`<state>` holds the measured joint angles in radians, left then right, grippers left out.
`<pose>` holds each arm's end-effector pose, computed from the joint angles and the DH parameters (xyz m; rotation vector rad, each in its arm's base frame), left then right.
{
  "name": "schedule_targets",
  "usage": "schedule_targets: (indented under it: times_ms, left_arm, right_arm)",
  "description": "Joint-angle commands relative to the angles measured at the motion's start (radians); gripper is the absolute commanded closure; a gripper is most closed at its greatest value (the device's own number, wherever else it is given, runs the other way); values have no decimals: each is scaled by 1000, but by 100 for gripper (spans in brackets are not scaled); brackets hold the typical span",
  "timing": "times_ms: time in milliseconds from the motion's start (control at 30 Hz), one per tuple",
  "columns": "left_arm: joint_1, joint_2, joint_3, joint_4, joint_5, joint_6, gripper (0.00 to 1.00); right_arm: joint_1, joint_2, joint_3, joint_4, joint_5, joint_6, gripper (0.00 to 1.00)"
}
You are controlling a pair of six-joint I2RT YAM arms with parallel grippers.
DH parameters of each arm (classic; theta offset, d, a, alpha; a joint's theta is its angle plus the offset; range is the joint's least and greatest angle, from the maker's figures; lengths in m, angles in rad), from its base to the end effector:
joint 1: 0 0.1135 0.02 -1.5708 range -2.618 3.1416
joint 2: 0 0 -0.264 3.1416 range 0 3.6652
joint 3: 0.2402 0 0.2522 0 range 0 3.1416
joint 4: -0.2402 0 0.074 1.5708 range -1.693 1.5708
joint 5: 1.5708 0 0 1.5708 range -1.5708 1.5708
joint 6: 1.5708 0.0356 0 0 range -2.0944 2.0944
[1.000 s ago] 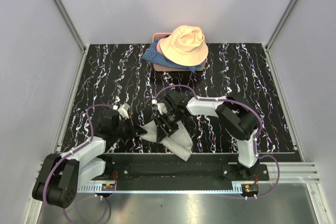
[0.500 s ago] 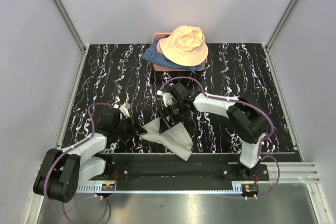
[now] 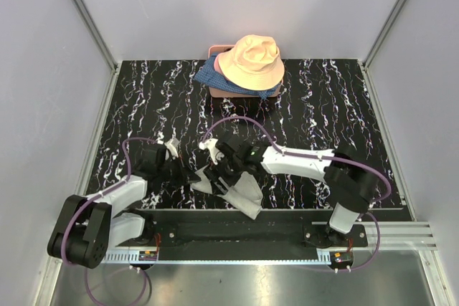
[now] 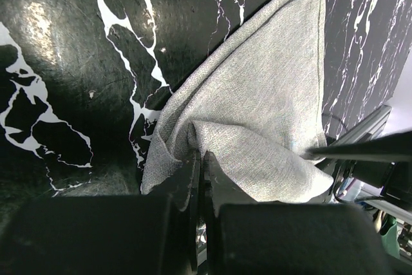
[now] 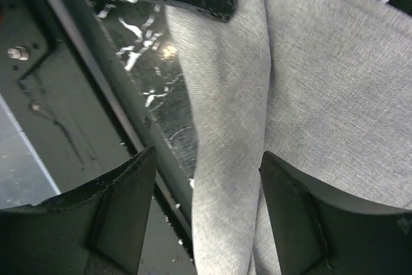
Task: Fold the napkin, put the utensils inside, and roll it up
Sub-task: Roll the napkin with the utensil
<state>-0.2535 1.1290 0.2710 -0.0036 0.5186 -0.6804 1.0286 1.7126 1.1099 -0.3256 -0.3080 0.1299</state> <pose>0.1708 -0.0625 0.1264 -0.2949 2.5407 -1.0272 0.1754 0.3120 0.1990 -1.2731 2.3252 0.8262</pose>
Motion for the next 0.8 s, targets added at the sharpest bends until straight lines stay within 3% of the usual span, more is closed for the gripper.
schedule_targets:
  times_ms: [0,267,333,400,433,500,567,667,767]
  left_arm:
    - [2,18,33,-27,-74,42,100]
    - [3,31,53,-29,-85,50,100]
    - [3,35,57,-21,-80,53,100]
    - [2,41,65,-10,-72,53,100]
    - [3,44,68,0,-68,53,99]
    - [3,54,83,1,-66,53,93]
    - [3,57,114,1,-69,54,77]
    - [5,48,155,-12,-91,59,62]
    - [5,28,177,-48,-126,70,55]
  right_arm:
    - [10,53,5,20,49,-16,27]
    - [18,117,4,20,20,-26,36]
    - [18,131,2,16,26,-19,43]
    - [18,150,7,7,20,-6,59]
    - [18,159,10,5,11,-4,61]
    - [18,176,21,0,-19,7,66]
    - [13,189,28,-7,-31,13,68]
    - [-5,208,47,-15,-88,23,71]
    - [-41,228,64,-18,-193,36,72]
